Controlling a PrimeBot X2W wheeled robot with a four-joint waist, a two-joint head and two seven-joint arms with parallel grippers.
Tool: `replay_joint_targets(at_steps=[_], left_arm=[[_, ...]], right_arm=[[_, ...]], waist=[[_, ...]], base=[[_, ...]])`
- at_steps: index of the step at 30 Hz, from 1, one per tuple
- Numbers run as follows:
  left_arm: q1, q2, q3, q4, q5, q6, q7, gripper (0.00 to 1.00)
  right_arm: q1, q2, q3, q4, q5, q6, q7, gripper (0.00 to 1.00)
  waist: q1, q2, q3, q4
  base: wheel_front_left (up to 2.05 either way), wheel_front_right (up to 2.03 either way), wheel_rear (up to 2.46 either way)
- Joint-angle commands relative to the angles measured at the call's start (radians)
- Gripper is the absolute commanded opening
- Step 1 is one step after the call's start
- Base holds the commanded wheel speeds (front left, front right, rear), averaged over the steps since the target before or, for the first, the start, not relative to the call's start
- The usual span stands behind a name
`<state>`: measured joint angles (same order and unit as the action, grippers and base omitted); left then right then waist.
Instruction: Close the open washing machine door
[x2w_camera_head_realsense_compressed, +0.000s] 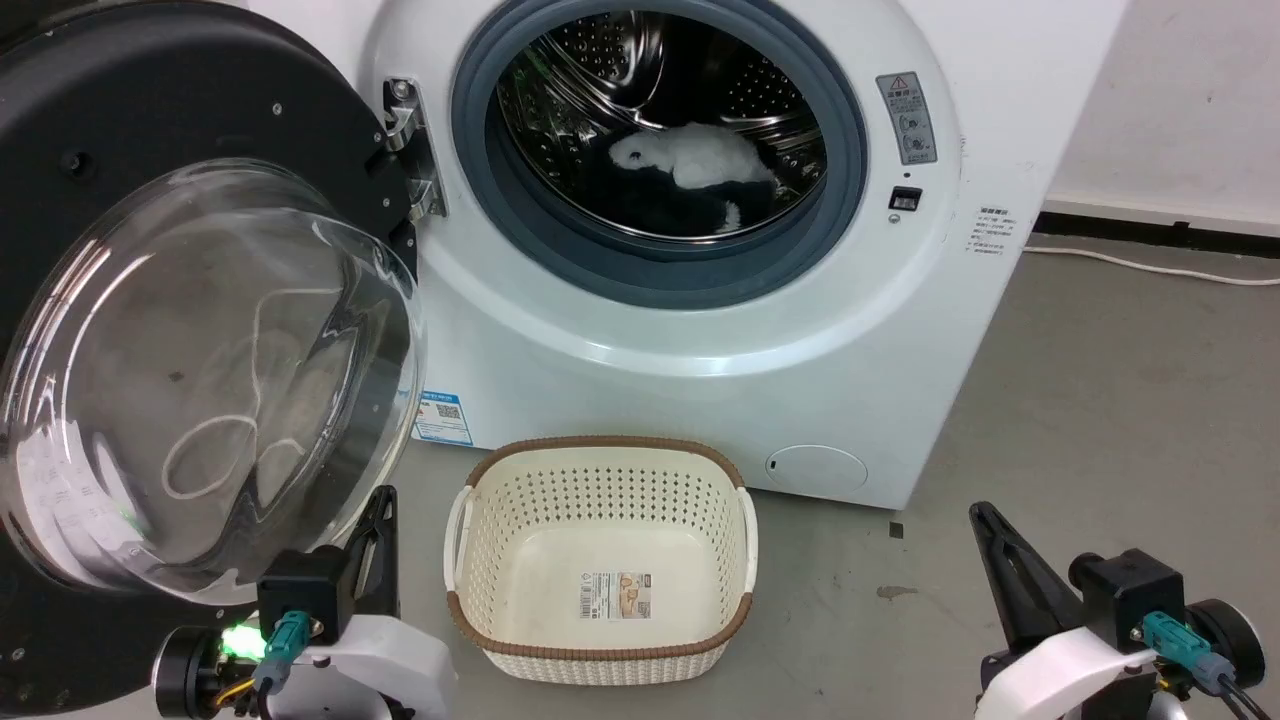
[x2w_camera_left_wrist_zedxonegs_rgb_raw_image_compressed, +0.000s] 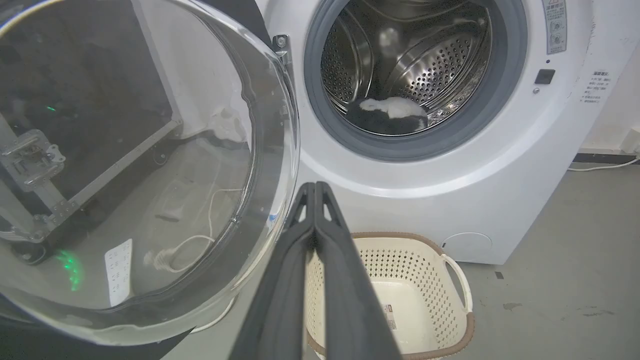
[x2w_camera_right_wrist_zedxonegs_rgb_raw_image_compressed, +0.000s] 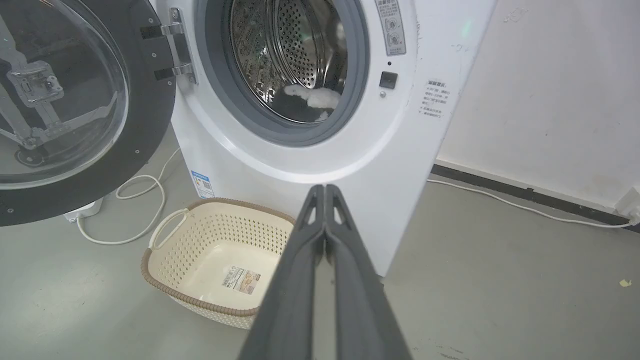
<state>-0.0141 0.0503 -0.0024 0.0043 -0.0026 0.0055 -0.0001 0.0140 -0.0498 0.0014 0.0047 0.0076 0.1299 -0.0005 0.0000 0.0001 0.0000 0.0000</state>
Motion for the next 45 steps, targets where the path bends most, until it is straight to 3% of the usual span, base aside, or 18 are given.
replay_joint_targets(at_steps=[1,24,25,45], left_arm=[[0.014,0.0,0.002,-0.004,0.003,-0.005,0.0,0.0],[0.014,0.0,0.002,-0.004,0.003,-0.005,0.0,0.0],[0.0,0.0,0.0,0.0,0.0,0.0,0.0,1.0],[0.006,0.001,-0.025,0.021,-0.038,-0.004,-0.036,1.0]], right_arm=[[-0.014,0.0,-0.001,-0.005,-0.008,0.001,0.0,0.0],[-0.014,0.0,-0.001,-0.005,-0.008,0.001,0.0,0.0],[0.0,0.0,0.0,0.0,0.001,0.0,0.0,1.0],[0.017,0.0,0.014,0.022,0.067,0.0,-0.036,1.0]], waist=[[0.0,-0.0001,0.0,0.0],[0.0,-0.0001,0.0,0.0],[0.0,-0.0001,0.0,0.0],[0.0,-0.0001,0.002,-0.002]], base=[[0.0,0.0,0.0],[0.0,0.0,0.0],[0.0,0.0,0.0],[0.0,0.0,0.0]])
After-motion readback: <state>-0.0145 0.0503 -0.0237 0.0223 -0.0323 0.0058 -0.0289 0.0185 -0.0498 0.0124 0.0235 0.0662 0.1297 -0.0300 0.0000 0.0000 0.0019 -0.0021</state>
